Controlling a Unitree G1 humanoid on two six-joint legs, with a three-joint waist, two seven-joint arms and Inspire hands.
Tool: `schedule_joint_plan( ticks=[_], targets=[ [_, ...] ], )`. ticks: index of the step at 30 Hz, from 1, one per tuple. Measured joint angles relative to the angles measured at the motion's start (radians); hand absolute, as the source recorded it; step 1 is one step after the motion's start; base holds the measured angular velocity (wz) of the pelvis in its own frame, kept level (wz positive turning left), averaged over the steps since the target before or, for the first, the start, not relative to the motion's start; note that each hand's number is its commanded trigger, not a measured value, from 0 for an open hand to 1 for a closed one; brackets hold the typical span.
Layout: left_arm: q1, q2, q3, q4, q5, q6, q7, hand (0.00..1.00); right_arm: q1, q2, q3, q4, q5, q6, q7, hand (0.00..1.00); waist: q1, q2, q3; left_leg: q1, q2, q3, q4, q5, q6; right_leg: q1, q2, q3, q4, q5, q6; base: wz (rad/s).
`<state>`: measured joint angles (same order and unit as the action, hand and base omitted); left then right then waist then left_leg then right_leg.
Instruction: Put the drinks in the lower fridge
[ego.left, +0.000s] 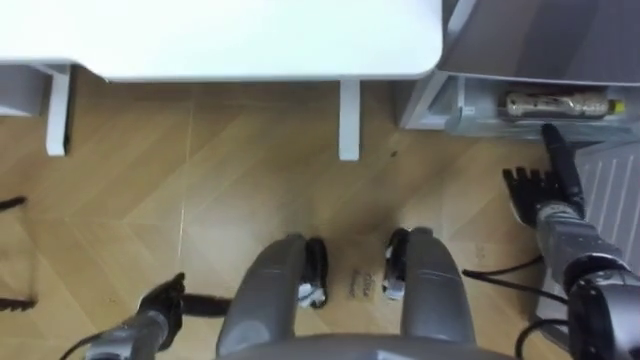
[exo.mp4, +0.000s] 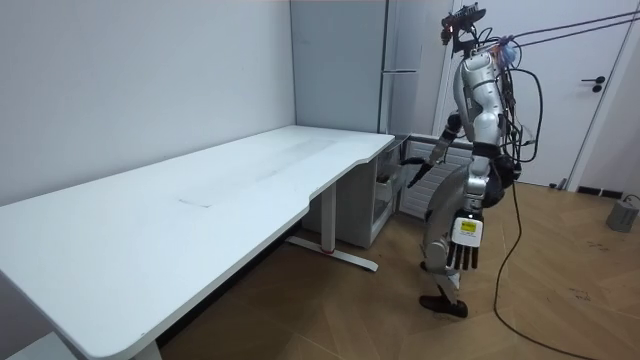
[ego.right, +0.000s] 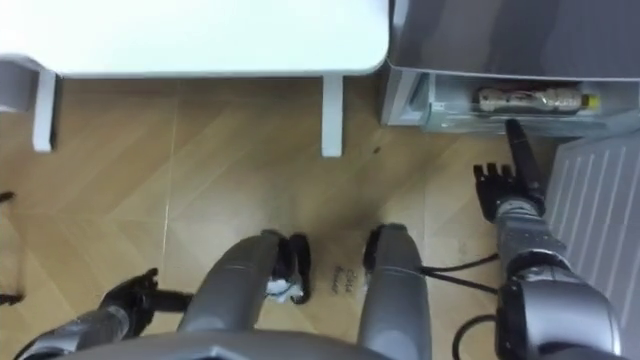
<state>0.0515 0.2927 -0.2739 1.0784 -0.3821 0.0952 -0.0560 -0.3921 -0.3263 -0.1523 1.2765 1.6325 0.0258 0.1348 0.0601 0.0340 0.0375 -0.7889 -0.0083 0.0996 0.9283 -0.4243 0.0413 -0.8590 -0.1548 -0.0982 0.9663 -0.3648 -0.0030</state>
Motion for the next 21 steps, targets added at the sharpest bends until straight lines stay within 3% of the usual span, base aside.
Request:
schedule_joint_plan(
  ticks=[4, 9, 12, 14, 16, 21],
  targets=[
    [0.009, -0.001, 0.000, -0.016, 0.004, 0.010, 0.010, 0.00, -0.054, -0.032, 0.002, -0.001, 0.001, -0.002, 0.023, 0.00, 0.008, -0.011, 0.0009, -0.091, 0.000, 0.001, 0.135, -0.043, 0.006, -0.088, -0.014, 0.011, 0.131, -0.044, 0.003, 0.10],
    [0.015, 0.000, -0.001, -0.040, 0.025, 0.016, 0.016, 0.00, -0.093, -0.043, 0.013, -0.007, -0.001, -0.002, 0.032, 0.00, 0.004, -0.031, 0.0002, -0.170, -0.003, 0.005, 0.214, -0.053, 0.007, -0.169, -0.038, 0.015, 0.217, -0.059, -0.005, 0.08],
    [0.015, 0.000, -0.001, -0.051, 0.046, 0.021, 0.012, 0.00, -0.101, -0.061, 0.026, -0.020, -0.002, -0.001, 0.030, 0.00, 0.017, -0.031, -0.0004, -0.212, 0.004, 0.008, 0.260, -0.061, 0.007, -0.212, -0.039, 0.023, 0.256, -0.065, -0.004, -0.07],
    [0.020, 0.000, 0.000, -0.066, 0.049, 0.023, 0.006, 0.00, -0.108, -0.073, 0.045, -0.041, -0.008, -0.001, 0.022, 0.00, 0.028, -0.030, -0.0011, -0.240, 0.013, 0.008, 0.271, -0.060, 0.006, -0.240, -0.040, 0.019, 0.258, -0.059, -0.010, -0.14],
    [0.024, 0.001, 0.000, -0.079, 0.043, 0.028, 0.004, 0.00, -0.127, -0.083, 0.052, -0.041, -0.027, 0.000, 0.019, 0.00, 0.027, -0.030, -0.0011, -0.265, 0.012, 0.008, 0.270, -0.049, 0.009, -0.262, -0.059, 0.010, 0.255, -0.045, -0.013, 0.02],
    [0.032, 0.002, -0.002, -0.082, 0.042, 0.019, -0.004, 0.00, -0.139, -0.095, 0.052, -0.093, -0.023, -0.003, 0.000, 0.00, 0.029, -0.028, -0.0011, -0.308, 0.011, 0.012, 0.257, -0.022, 0.012, -0.301, -0.081, -0.002, 0.250, -0.034, -0.011, 0.10]
  ],
)
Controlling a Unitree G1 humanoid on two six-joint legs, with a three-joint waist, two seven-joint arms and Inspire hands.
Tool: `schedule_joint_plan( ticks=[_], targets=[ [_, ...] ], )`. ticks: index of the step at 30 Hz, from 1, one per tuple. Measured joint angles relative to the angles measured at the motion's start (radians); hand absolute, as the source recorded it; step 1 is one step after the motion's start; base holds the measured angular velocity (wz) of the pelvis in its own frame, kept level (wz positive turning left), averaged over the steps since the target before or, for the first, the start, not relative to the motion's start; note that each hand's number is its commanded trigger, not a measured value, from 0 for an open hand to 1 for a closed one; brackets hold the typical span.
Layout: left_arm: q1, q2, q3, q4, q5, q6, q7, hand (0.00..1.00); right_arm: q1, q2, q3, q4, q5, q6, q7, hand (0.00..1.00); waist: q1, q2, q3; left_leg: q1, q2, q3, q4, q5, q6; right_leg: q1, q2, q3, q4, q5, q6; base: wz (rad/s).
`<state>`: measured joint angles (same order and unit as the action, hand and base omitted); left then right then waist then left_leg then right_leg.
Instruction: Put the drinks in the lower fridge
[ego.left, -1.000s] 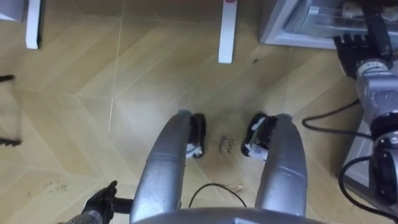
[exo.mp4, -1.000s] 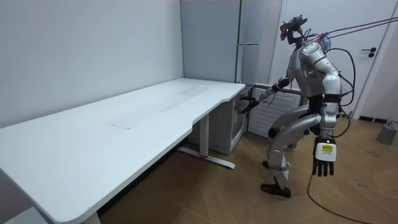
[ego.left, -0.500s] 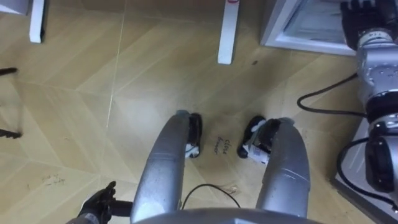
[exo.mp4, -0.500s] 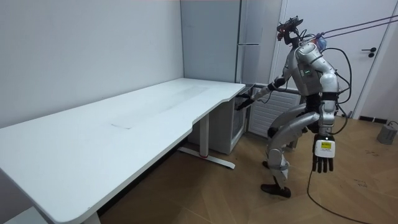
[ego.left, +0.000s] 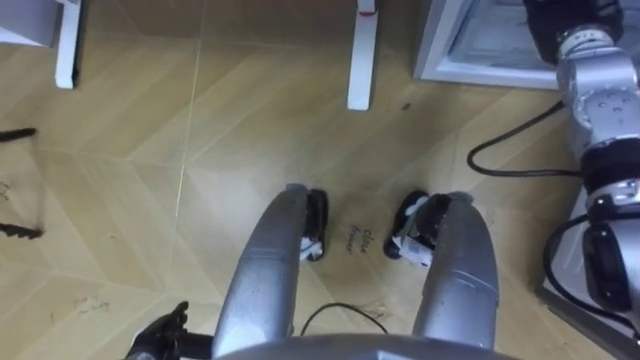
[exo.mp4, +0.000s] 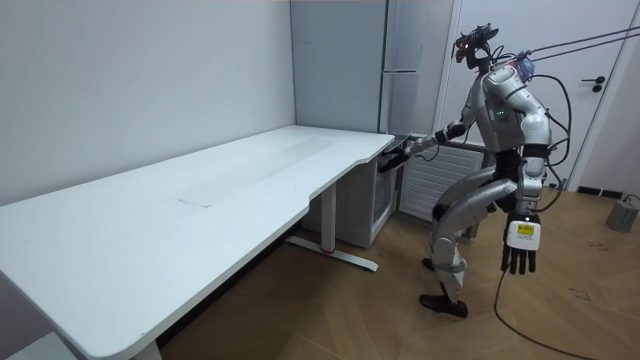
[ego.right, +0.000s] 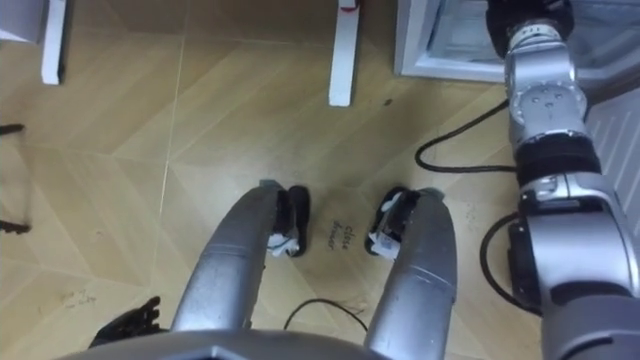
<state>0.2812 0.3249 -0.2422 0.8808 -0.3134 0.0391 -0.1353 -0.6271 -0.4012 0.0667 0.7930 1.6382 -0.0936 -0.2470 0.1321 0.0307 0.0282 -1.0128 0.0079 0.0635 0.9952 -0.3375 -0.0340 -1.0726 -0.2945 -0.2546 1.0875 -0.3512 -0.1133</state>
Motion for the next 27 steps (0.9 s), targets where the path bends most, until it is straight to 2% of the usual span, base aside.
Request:
schedule_joint_plan(
  ticks=[3, 6, 9, 10, 12, 14, 15, 17, 21, 23, 27],
  targets=[
    [0.000, 0.002, -0.007, -0.001, -0.001, -0.004, -0.003, 0.00, 0.000, 0.001, -0.003, 0.087, 0.000, 0.001, 0.072, 0.00, 0.006, 0.011, 0.0021, 0.033, 0.001, -0.012, -0.015, -0.001, 0.000, 0.047, 0.001, -0.019, -0.024, -0.001, 0.004, 0.05],
    [0.000, 0.016, -0.048, -0.002, -0.009, 0.003, -0.002, 0.00, 0.000, -0.001, -0.006, 0.168, -0.005, 0.000, 0.156, 0.00, 0.009, 0.011, 0.0037, 0.050, 0.002, -0.017, -0.029, -0.001, 0.001, 0.073, 0.002, -0.031, -0.044, -0.001, 0.008, 0.07],
    [-0.003, 0.026, -0.054, -0.002, -0.010, 0.014, -0.012, 0.00, 0.000, -0.002, -0.006, 0.244, -0.034, 0.013, 0.223, 0.00, 0.013, 0.006, 0.0070, 0.078, 0.007, -0.023, -0.044, 0.000, 0.001, 0.107, 0.007, -0.047, -0.068, 0.005, 0.018, -0.01],
    [-0.008, 0.033, -0.055, 0.001, -0.011, 0.017, -0.014, 0.00, 0.003, -0.007, 0.000, 0.286, -0.035, 0.027, 0.266, 0.00, 0.019, 0.005, 0.0096, 0.093, 0.018, -0.023, -0.045, -0.002, -0.001, 0.126, 0.022, -0.048, -0.080, 0.008, 0.022, -0.08],
    [-0.015, 0.043, -0.055, 0.002, -0.012, 0.018, -0.014, 0.00, 0.007, -0.014, 0.007, 0.344, -0.072, 0.050, 0.322, 0.00, 0.017, 0.001, 0.0148, 0.116, 0.021, -0.026, -0.062, -0.002, -0.002, 0.156, 0.035, -0.056, -0.104, 0.011, 0.026, -0.05],
    [-0.019, 0.045, -0.054, 0.001, -0.012, 0.018, -0.014, 0.00, 0.034, -0.015, 0.011, 0.375, -0.123, 0.056, 0.380, 0.00, 0.016, 0.003, 0.0159, 0.137, 0.033, -0.030, -0.084, -0.001, -0.003, 0.192, 0.047, -0.071, -0.141, 0.020, 0.030, 0.00],
    [-0.020, 0.047, -0.054, 0.002, -0.011, 0.018, -0.015, 0.00, 0.063, -0.015, 0.011, 0.378, -0.155, 0.066, 0.412, 0.00, 0.015, -0.004, 0.0200, 0.157, 0.034, -0.031, -0.101, 0.000, -0.003, 0.214, 0.052, -0.073, -0.159, 0.023, 0.034, 0.00],
    [-0.024, 0.046, -0.054, 0.005, -0.011, 0.018, -0.017, 0.00, 0.102, -0.017, 0.013, 0.390, -0.208, 0.074, 0.468, 0.00, 0.009, -0.010, 0.0226, 0.189, 0.034, -0.034, -0.125, 0.000, -0.003, 0.247, 0.060, -0.078, -0.188, 0.027, 0.041, 0.00],
    [-0.062, 0.046, -0.050, 0.081, -0.010, 0.008, -0.023, 0.00, 0.205, -0.018, 0.021, 0.456, -0.340, 0.090, 0.556, 0.00, 0.005, -0.007, 0.0202, 0.262, 0.037, -0.064, -0.185, 0.000, -0.003, 0.348, 0.092, -0.108, -0.290, 0.057, 0.049, 0.00],
    [-0.073, 0.044, -0.044, 0.102, -0.009, 0.007, -0.025, 0.00, 0.249, -0.018, 0.025, 0.498, -0.444, 0.103, 0.576, 0.00, 0.006, -0.009, 0.0193, 0.299, 0.037, -0.064, -0.217, 0.006, 0.007, 0.389, 0.100, -0.110, -0.329, 0.067, 0.058, 0.00],
    [-0.106, 0.039, -0.031, 0.144, -0.009, 0.004, -0.027, 0.00, 0.336, -0.026, 0.092, 0.534, -0.728, 0.117, 0.612, 0.00, 0.008, -0.008, 0.0156, 0.380, 0.037, -0.053, -0.279, 0.011, 0.016, 0.465, 0.115, -0.106, -0.402, 0.083, 0.079, -0.06]
  ],
)
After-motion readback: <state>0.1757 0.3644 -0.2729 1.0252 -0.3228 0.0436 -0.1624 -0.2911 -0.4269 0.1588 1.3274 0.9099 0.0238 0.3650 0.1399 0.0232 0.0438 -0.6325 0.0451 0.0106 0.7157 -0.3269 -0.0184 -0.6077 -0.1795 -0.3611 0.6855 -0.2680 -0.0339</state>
